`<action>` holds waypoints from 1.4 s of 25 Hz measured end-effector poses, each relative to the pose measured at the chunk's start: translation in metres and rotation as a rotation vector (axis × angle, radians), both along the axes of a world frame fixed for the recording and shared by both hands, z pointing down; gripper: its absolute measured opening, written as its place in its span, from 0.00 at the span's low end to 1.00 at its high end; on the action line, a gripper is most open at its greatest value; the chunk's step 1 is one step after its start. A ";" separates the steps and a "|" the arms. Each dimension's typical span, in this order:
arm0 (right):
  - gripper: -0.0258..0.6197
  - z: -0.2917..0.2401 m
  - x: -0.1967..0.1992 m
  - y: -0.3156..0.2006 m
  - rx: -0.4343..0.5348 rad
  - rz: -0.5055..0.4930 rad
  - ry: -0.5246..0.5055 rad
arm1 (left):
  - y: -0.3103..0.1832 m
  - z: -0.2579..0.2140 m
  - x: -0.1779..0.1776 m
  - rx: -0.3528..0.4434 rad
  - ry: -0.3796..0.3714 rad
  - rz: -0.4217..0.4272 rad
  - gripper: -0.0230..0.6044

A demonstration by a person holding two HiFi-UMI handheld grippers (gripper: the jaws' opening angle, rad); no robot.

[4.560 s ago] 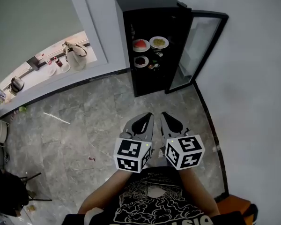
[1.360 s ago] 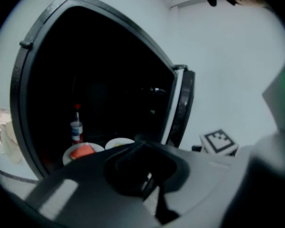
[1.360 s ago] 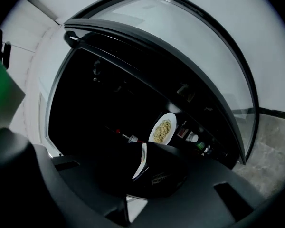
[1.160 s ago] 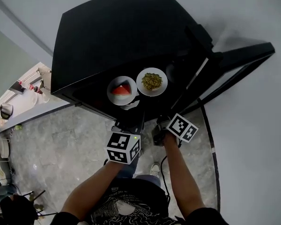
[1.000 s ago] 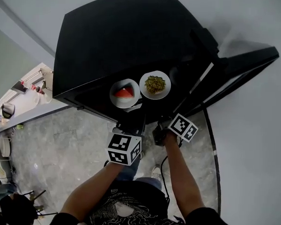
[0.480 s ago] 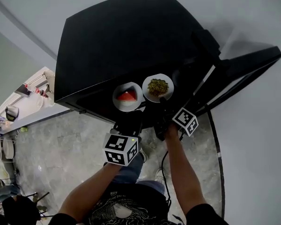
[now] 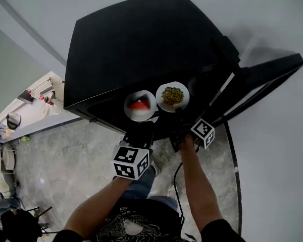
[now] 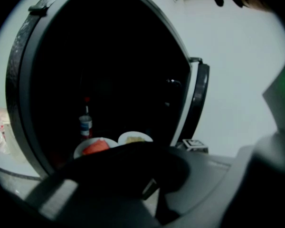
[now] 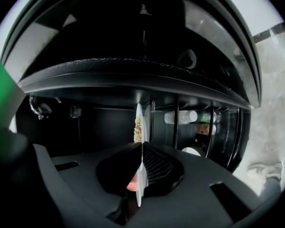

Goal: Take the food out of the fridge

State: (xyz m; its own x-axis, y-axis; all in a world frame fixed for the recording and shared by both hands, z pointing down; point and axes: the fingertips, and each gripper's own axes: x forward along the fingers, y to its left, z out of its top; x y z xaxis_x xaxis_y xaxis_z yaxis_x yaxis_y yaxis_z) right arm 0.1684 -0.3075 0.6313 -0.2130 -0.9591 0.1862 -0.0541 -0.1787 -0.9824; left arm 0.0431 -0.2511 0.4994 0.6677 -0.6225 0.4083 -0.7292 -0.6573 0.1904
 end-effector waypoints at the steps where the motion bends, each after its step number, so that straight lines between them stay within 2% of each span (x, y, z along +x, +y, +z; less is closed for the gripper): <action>1: 0.05 0.000 0.001 0.001 0.008 0.003 -0.011 | 0.000 0.001 -0.001 -0.002 0.001 -0.001 0.04; 17: 0.05 -0.002 0.002 0.026 0.065 0.075 -0.065 | 0.010 0.001 -0.010 -0.016 0.028 -0.020 0.04; 24: 0.05 0.000 0.002 0.025 0.075 0.065 -0.078 | 0.016 0.004 -0.015 -0.032 0.042 -0.030 0.04; 35: 0.05 0.002 0.004 0.020 0.015 0.045 -0.053 | 0.014 0.003 -0.016 -0.031 0.046 -0.038 0.04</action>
State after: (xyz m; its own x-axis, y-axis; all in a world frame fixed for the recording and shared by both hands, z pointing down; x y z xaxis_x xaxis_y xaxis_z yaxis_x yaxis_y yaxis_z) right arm 0.1721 -0.2876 0.6338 -0.1790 -0.9706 0.1611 0.0059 -0.1648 -0.9863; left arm 0.0269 -0.2372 0.5020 0.6624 -0.6352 0.3972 -0.7434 -0.6228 0.2439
